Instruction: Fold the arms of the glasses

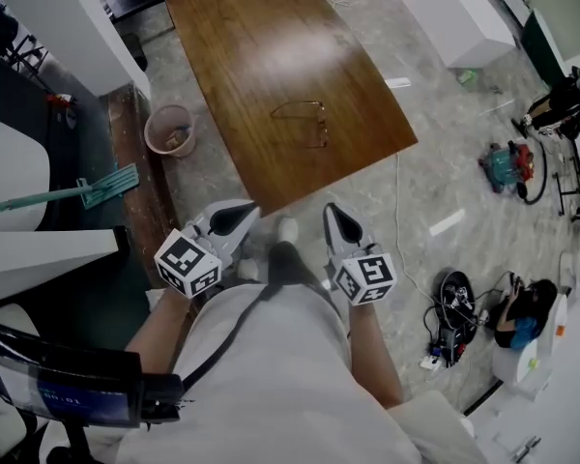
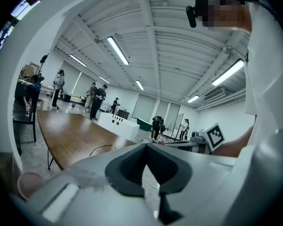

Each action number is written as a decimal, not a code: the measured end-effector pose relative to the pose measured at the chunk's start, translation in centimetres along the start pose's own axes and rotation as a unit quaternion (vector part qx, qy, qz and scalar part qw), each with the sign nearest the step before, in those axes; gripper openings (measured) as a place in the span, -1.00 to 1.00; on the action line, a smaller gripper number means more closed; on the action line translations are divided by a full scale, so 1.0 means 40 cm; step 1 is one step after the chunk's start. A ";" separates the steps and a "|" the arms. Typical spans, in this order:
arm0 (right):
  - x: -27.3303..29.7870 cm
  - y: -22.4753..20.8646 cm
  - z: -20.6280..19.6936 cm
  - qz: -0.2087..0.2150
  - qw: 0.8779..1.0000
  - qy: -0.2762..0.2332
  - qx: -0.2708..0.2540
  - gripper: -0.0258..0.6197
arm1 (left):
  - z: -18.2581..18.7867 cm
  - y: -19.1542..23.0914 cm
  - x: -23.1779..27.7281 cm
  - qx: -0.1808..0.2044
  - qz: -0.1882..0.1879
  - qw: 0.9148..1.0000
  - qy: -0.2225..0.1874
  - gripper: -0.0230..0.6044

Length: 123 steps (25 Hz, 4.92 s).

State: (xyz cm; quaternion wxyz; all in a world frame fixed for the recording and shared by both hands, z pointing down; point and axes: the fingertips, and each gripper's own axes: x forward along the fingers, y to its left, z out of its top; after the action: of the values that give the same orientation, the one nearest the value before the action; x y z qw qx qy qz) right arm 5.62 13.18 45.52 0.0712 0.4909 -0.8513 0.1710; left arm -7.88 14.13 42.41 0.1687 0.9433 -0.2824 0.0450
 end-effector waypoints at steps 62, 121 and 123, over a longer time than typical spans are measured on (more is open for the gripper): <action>0.547 -0.304 -0.303 0.059 0.825 0.310 -0.469 -0.47 | -0.058 0.433 0.338 0.016 0.102 0.989 0.106 -0.91; 0.089 -0.021 0.672 0.440 0.889 -0.123 -0.035 -0.85 | 0.557 0.196 0.170 0.003 -0.233 0.967 -0.107 -0.41; 0.074 -0.030 0.686 0.451 0.882 -0.136 -0.020 -0.85 | 0.565 0.186 0.171 0.013 -0.238 0.965 -0.105 -0.46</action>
State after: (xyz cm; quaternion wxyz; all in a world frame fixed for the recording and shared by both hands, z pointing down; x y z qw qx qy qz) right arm 6.42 0.32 21.06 -0.1201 0.0710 -0.9852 0.0990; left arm -6.46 -3.00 24.58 0.1314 0.9849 -0.0650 -0.0919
